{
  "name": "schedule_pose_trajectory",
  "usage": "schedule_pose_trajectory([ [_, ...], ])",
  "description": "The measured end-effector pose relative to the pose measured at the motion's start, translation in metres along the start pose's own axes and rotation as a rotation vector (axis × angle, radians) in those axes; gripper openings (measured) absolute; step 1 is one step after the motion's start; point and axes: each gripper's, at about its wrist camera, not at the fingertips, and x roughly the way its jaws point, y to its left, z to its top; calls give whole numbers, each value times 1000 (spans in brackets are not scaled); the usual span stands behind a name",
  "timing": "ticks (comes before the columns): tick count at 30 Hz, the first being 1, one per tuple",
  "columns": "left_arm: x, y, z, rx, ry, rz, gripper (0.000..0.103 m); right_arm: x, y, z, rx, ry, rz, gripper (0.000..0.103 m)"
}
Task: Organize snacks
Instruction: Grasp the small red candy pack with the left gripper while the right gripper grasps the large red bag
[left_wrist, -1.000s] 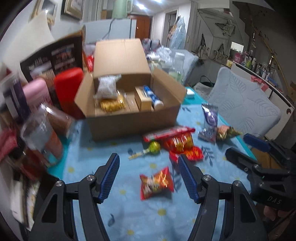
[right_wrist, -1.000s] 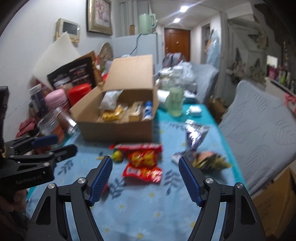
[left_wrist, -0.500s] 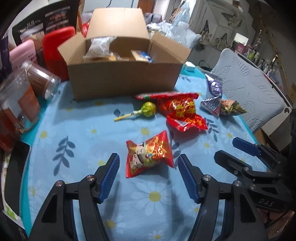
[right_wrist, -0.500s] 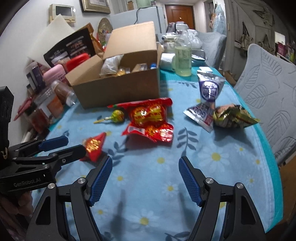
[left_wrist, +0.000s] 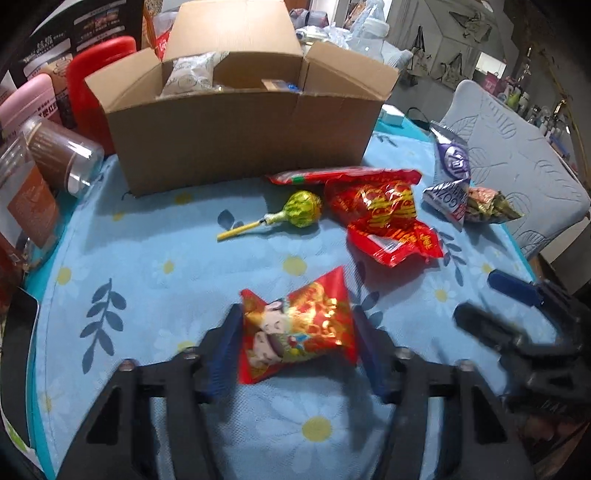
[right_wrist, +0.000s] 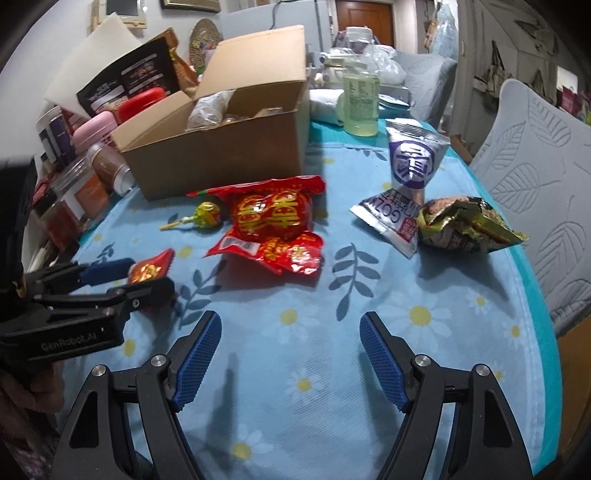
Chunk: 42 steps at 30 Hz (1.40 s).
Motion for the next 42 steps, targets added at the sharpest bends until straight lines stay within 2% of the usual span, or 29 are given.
schedule_pose_trajectory([
  [4,-9,5,2,-15,-22,-1,51,2,-4,7,8,-2,29,78],
  [7,-22,9,6,6,-70,52,51,5,0,16,1,-10,41,79],
  [9,-29,14,9,4,-90,66,51,7,3,22,-8,-13,35,83],
  [12,-35,24,13,-11,-113,97,51,14,8,35,-17,-16,45,84],
  [15,-35,35,17,-19,-118,130,51,26,13,47,-21,-4,69,84],
  [21,-33,54,22,-66,-116,127,51,56,29,68,-61,22,76,85],
  [23,-31,57,23,-75,-114,125,51,65,32,72,-73,37,57,86],
  [26,-27,60,23,-87,-100,116,51,83,33,75,-77,69,-17,86],
  [28,-24,62,21,-98,-87,111,51,93,32,74,-88,97,-20,86],
  [29,-22,63,21,-103,-79,105,51,97,32,73,-88,105,-13,86],
  [31,-19,63,18,-109,-66,99,51,94,33,70,-121,77,-20,74],
  [36,-24,59,12,-110,-62,94,52,80,32,61,-104,64,11,67],
  [42,-32,49,-2,-94,-53,77,51,59,28,38,-90,64,38,65],
])
